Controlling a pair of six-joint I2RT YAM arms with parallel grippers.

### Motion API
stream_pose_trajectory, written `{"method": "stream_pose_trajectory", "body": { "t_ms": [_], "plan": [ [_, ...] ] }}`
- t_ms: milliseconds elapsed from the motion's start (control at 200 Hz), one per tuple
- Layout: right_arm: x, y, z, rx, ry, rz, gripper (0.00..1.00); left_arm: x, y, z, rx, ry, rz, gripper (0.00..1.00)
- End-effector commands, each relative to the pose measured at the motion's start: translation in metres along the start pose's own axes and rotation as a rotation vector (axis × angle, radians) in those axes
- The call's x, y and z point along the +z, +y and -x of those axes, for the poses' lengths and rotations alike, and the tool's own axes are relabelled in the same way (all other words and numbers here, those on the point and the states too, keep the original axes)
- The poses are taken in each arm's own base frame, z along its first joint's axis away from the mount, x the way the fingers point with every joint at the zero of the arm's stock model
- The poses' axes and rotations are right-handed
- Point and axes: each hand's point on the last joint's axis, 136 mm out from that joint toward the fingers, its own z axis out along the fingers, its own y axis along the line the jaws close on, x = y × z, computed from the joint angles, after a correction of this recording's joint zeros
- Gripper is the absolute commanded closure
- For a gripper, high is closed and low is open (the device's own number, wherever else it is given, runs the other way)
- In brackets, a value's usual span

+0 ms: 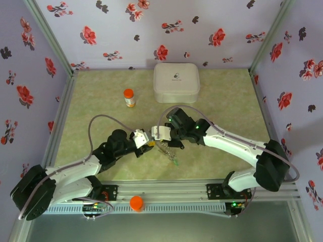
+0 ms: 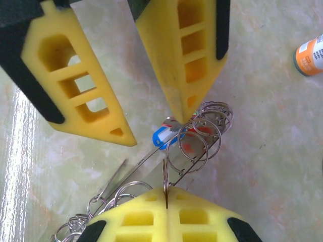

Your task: Put the keys on the keyring

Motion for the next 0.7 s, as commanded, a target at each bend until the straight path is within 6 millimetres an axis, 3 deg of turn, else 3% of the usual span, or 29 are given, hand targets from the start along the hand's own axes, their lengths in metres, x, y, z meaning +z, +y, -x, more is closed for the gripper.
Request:
{"method": "stream_pose_trajectory", "body": {
  "t_ms": [0, 35, 55, 370, 695],
  "plan": [
    [0.001, 0.001, 0.019, -0.046, -0.048, 0.012, 1.0, 0.001, -0.008, 0.011, 0.044, -0.066, -0.031, 0.71],
    [0.002, 0.002, 0.019, -0.044, -0.049, 0.01, 1.0, 0.0, -0.007, 0.018, 0.052, -0.092, -0.024, 0.7],
    [0.002, 0.001, 0.018, -0.04, -0.048, 0.007, 1.0, -0.002, -0.01, 0.009, 0.049, -0.08, -0.026, 0.69],
    [0.001, 0.002, 0.015, 0.007, -0.142, 0.018, 1.0, -0.022, -0.011, 0.003, 0.072, -0.147, 0.026, 0.68],
    [0.002, 0.006, 0.016, -0.008, -0.157, 0.048, 1.0, -0.015, -0.015, 0.014, 0.099, -0.235, 0.0, 0.71]
  ]
}}
